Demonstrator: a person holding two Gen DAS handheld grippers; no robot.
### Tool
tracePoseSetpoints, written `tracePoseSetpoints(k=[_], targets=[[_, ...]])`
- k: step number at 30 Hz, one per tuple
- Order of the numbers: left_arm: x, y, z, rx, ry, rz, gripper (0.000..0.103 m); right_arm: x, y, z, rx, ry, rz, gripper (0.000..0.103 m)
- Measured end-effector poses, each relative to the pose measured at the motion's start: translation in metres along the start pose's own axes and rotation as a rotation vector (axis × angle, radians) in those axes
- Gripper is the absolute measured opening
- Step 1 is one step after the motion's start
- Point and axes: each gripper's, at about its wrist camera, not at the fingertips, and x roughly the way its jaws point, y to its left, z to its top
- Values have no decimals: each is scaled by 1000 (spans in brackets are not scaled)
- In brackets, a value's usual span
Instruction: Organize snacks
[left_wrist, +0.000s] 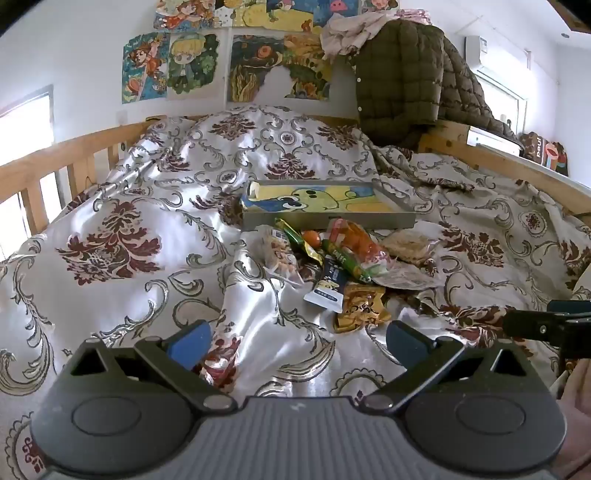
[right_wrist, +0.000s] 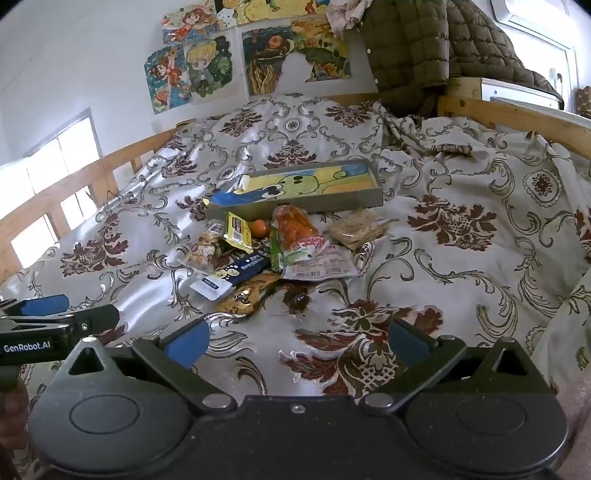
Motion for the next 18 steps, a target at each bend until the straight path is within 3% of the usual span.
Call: tracePoseSetpoints(k=[18], targets=[[4,-2,-2,-8,5,10,103,0,0,-1,0,-2,1,102]])
